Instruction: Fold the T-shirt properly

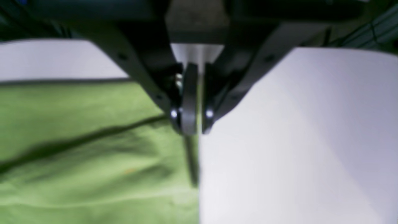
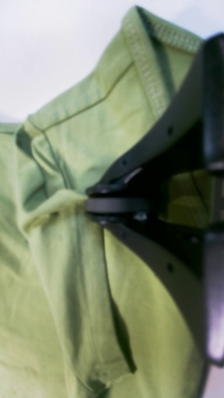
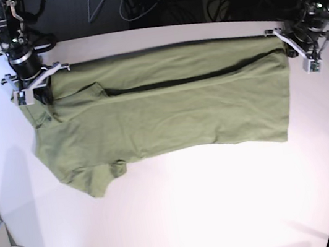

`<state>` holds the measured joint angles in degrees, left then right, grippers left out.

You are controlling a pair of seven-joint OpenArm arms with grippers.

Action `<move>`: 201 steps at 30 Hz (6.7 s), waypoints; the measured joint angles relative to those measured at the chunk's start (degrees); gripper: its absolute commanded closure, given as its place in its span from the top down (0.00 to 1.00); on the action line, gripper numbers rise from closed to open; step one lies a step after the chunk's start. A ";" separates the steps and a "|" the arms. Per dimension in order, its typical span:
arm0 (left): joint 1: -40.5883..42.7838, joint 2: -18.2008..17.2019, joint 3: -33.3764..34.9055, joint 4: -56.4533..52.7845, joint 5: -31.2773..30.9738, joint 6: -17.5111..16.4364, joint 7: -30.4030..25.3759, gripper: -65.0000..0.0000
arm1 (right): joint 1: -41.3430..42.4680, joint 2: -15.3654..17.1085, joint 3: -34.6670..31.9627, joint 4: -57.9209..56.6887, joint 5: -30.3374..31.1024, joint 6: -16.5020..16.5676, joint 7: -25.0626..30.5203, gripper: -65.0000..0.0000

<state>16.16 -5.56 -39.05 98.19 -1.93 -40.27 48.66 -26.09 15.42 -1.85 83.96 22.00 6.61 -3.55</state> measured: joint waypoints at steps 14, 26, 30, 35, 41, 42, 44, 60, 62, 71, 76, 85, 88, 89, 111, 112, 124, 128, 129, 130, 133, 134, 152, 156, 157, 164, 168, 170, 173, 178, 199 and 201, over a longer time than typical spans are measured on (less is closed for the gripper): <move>0.76 -0.02 1.81 0.00 0.44 0.17 0.00 0.04 | 0.66 -0.02 0.00 -0.02 0.00 0.00 -0.70 0.00; -2.75 1.60 4.26 -0.35 0.28 0.22 -0.02 0.05 | 1.14 -0.02 0.00 -0.13 -0.04 -0.04 -1.33 0.00; -5.11 4.83 4.31 -0.39 0.66 0.02 -0.13 0.05 | 1.14 -0.02 -0.02 -0.13 -0.02 -0.04 -1.29 0.00; -11.02 6.27 4.04 -0.42 0.61 0.17 0.02 0.05 | 1.11 -0.02 -0.04 -0.13 -0.04 -0.04 -1.22 0.00; -11.61 3.85 4.39 2.38 0.44 0.17 9.81 0.04 | 1.01 -0.02 -0.04 -0.13 0.00 -0.02 -0.85 0.00; -11.50 3.32 4.39 2.78 0.42 0.17 10.45 0.04 | 1.03 -0.02 -0.04 -0.13 0.00 -0.04 -0.87 0.00; -11.13 2.82 4.39 3.80 0.44 0.28 9.97 0.04 | 1.14 -0.04 -0.04 -0.15 0.00 -0.04 -0.94 0.00; -4.63 2.60 16.24 10.29 0.44 0.17 16.57 0.05 | 1.27 -0.07 -0.04 -0.24 0.00 -0.09 -1.01 0.00; -4.24 2.69 19.93 10.27 0.44 0.17 17.09 0.05 | 1.27 -0.04 -0.07 -0.24 -0.02 -0.04 -0.94 0.00; -3.93 1.53 26.47 9.49 0.48 0.11 16.70 0.05 | 1.31 -0.07 -0.04 -0.24 -0.02 -0.07 -0.92 0.00; -3.91 -0.15 29.53 5.16 4.87 0.13 16.41 0.05 | 1.31 -0.04 -0.07 -0.24 -0.04 -0.07 -0.90 0.00; -4.15 -0.33 29.40 3.30 10.64 0.02 14.91 0.04 | 1.31 -0.04 -0.07 -0.24 0.00 -0.04 -0.90 0.00; -5.09 -0.07 28.00 3.19 11.82 -0.02 11.82 0.04 | 1.42 -0.07 -0.04 -0.24 -0.02 -0.07 -1.01 0.00; -5.44 0.37 26.75 3.17 12.59 0.00 11.26 0.04 | 1.42 -0.07 -0.07 -0.24 -0.02 -0.07 -1.07 0.00; -16.81 4.70 -5.55 -3.02 20.35 0.04 4.79 0.04 | 1.25 0.13 0.02 0.81 -0.24 -0.11 -2.32 0.01; -16.13 4.81 -5.55 -3.08 20.61 0.09 4.87 0.04 | 1.14 0.44 0.00 1.18 -0.31 -0.07 -2.89 0.01; -13.16 5.20 -5.57 -3.23 20.20 0.00 4.87 0.04 | -2.51 1.62 -0.39 12.20 -1.36 -0.59 -12.33 0.01; -13.16 4.90 -5.75 -3.23 20.17 0.00 4.68 0.04 | -1.55 1.92 -0.37 14.08 -1.31 -0.61 -11.58 0.01; -13.14 4.92 -5.75 -3.23 20.13 0.00 4.61 0.04 | -1.53 1.95 -0.37 14.34 -1.33 -0.63 -12.02 0.01; -12.90 4.94 -5.68 -3.23 20.09 0.00 4.57 0.04 | -1.51 1.97 -0.37 14.62 -1.33 -0.63 -12.92 0.01; -12.20 4.92 -5.75 -3.23 20.22 0.00 4.79 0.04 | -0.83 1.90 0.28 14.56 -1.29 -0.63 -17.49 0.02; -12.20 4.90 -5.81 -3.23 20.22 0.00 4.83 0.04 | -0.24 1.92 0.52 14.51 -1.53 -0.63 -17.59 0.02; -13.11 5.42 -5.73 -3.23 20.17 -0.02 4.70 0.05 | 1.25 1.88 2.19 14.62 -1.05 -0.66 -18.01 0.99; -15.98 5.38 -5.81 -3.23 20.15 0.00 4.96 0.05 | 3.58 2.73 3.80 14.67 -1.07 -0.61 -18.12 0.99; -16.74 5.38 -5.77 -3.23 20.11 0.00 5.03 0.05 | 4.15 3.80 3.32 14.67 -1.11 -0.68 -19.02 0.99; -24.70 4.92 -5.64 -3.34 21.03 -0.02 5.97 0.05 | 15.82 5.90 1.95 14.38 -1.05 -0.68 -27.34 0.99; -31.45 4.57 -5.44 -10.38 24.55 0.07 4.52 0.05 | 24.92 7.91 -3.19 9.53 -1.57 -0.81 -29.00 0.99; -34.07 4.09 -5.44 -16.48 25.88 0.07 4.92 0.05 | 29.92 8.33 -6.34 4.81 -0.68 -0.50 -28.74 0.99; -37.24 2.73 -5.31 -23.74 26.01 -0.02 4.50 0.05 | 36.26 8.41 -9.99 -2.67 -1.33 1.36 -28.26 0.99; -39.41 1.60 -5.44 -29.92 26.36 0.39 0.85 0.05 | 45.16 6.49 -12.61 -16.70 -1.27 7.10 -27.87 0.99; -39.32 0.87 -5.44 -31.08 26.58 0.15 0.37 0.05 | 51.60 2.97 -18.01 -38.77 -1.55 7.34 -12.02 0.95; -39.21 0.92 -5.44 -31.08 26.58 0.17 0.37 0.05 | 51.74 2.84 -18.01 -38.77 -1.51 7.34 -12.02 0.81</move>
<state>-23.05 -4.64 -44.49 67.11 24.64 -40.10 49.04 25.65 18.26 -19.86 45.19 20.49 13.96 -15.57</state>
